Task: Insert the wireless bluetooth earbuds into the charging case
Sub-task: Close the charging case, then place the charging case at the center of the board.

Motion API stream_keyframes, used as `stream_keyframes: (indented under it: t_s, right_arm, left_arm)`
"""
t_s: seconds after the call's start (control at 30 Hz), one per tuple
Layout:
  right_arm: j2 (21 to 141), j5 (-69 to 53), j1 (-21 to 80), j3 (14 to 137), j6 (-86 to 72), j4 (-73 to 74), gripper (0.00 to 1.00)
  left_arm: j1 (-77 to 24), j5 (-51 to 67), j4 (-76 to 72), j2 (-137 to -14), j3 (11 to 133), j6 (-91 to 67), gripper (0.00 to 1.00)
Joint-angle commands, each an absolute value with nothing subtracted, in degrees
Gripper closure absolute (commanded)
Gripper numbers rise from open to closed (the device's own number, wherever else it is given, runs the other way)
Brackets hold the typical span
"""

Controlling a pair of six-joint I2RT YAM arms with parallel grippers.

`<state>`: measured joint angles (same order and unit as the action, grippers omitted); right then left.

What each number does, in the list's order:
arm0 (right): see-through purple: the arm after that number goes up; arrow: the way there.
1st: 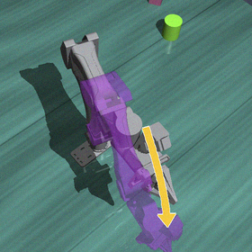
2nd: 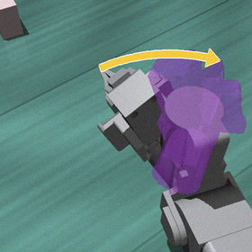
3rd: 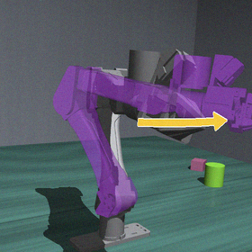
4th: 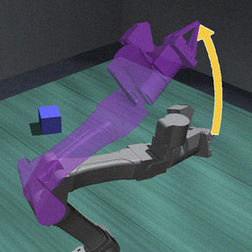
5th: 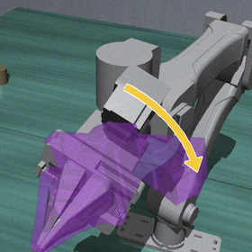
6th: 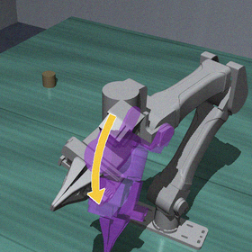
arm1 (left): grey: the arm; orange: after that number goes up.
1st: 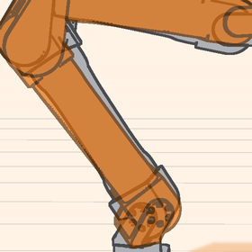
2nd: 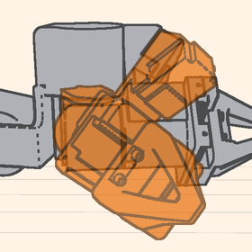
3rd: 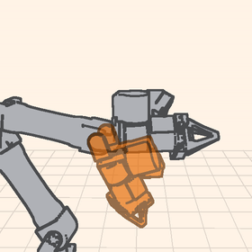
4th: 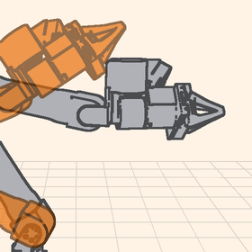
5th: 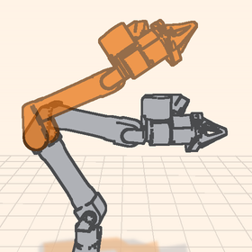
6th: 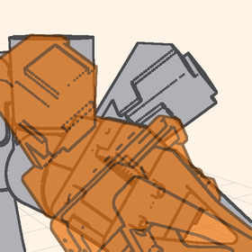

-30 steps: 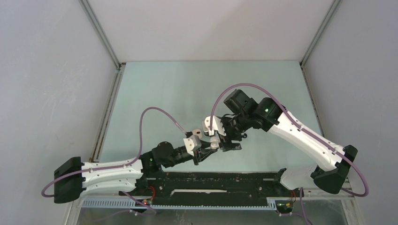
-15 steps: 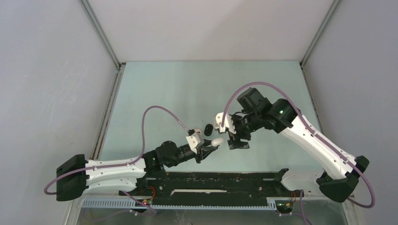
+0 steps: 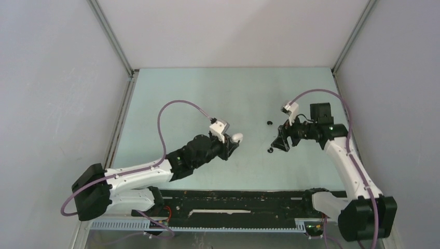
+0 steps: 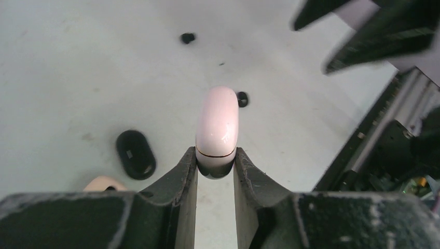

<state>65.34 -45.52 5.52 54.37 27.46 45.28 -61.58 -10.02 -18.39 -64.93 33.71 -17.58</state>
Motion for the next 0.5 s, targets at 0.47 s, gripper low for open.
stream_keyframes:
  t_s: [0.47]
  right_arm:
    - [59.06,-47.95,7.27,46.05,17.10,27.67,0.24]
  left_arm:
    - [-35.36,12.90,-0.87,-84.13,49.77,-36.67,0.95]
